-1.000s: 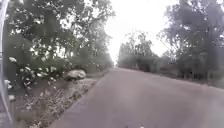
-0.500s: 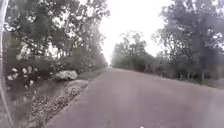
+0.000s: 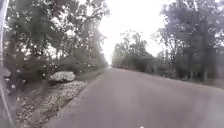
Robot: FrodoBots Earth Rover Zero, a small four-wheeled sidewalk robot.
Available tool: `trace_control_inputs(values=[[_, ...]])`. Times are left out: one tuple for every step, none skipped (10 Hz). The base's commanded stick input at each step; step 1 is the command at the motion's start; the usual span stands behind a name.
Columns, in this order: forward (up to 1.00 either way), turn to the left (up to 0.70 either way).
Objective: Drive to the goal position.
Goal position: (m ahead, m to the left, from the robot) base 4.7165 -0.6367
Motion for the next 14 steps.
trace_control_inputs(values=[[0.70,0.01],[0.70,0.01],[0.70,0.01],[0.70,0.01],[0.70,0.01],[0.70,0.01],[0.70,0.01],[0.70,0.01],[0.70,0.01],[0.70,0.01],[0.70,0.01],[0.70,0.01],[0.70,0.01],[0.70,0.01]])
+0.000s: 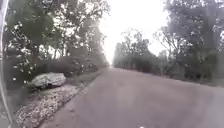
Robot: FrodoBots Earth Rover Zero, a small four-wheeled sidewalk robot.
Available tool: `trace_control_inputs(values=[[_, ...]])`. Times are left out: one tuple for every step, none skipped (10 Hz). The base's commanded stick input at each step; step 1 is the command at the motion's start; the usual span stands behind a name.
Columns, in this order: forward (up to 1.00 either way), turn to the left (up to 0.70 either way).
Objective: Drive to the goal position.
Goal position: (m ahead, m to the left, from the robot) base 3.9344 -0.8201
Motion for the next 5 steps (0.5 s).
trace_control_inputs(values=[[0.70,0.01],[0.70,0.01],[0.70,0.15],[0.70,0.36],[0.70,0.36]])
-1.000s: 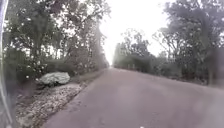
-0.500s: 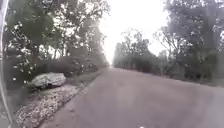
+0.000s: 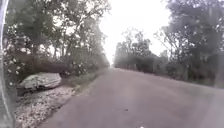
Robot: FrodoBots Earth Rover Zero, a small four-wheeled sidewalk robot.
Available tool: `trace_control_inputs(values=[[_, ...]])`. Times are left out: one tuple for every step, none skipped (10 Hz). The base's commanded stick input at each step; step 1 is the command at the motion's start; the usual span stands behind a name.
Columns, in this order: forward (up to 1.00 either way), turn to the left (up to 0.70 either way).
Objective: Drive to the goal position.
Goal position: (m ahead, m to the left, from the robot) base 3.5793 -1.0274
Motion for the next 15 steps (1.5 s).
trace_control_inputs(values=[[0.70,0.12],[0.70,0.03],[0.70,0.01],[0.70,0.01],[0.70,0.01],[0.70,0.01],[0.70,0.01],[0.70,0.01],[0.70,0.01],[0.70,0.01],[0.70,0.01],[0.70,-0.08],[0.70,-0.32],[0.70,-0.33],[0.70,-0.33]])
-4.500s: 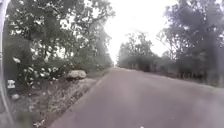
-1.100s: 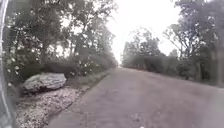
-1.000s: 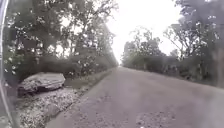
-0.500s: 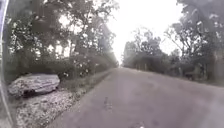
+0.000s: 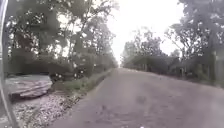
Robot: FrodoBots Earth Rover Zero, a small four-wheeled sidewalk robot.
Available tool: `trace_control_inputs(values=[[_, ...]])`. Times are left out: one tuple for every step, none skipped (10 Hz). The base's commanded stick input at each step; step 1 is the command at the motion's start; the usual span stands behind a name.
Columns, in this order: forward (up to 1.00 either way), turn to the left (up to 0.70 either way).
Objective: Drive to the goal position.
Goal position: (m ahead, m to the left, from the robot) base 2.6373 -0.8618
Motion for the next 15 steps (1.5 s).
trace_control_inputs(values=[[0.70,-0.26],[0.70,0.01],[0.70,0.01],[0.70,0.01],[0.70,0.01],[0.70,0.01],[0.70,0.01],[0.70,0.01],[0.70,0.01],[0.70,0.01],[0.70,0.01],[0.70,0.01],[0.70,0.01],[0.70,0.01],[0.70,0.01]])
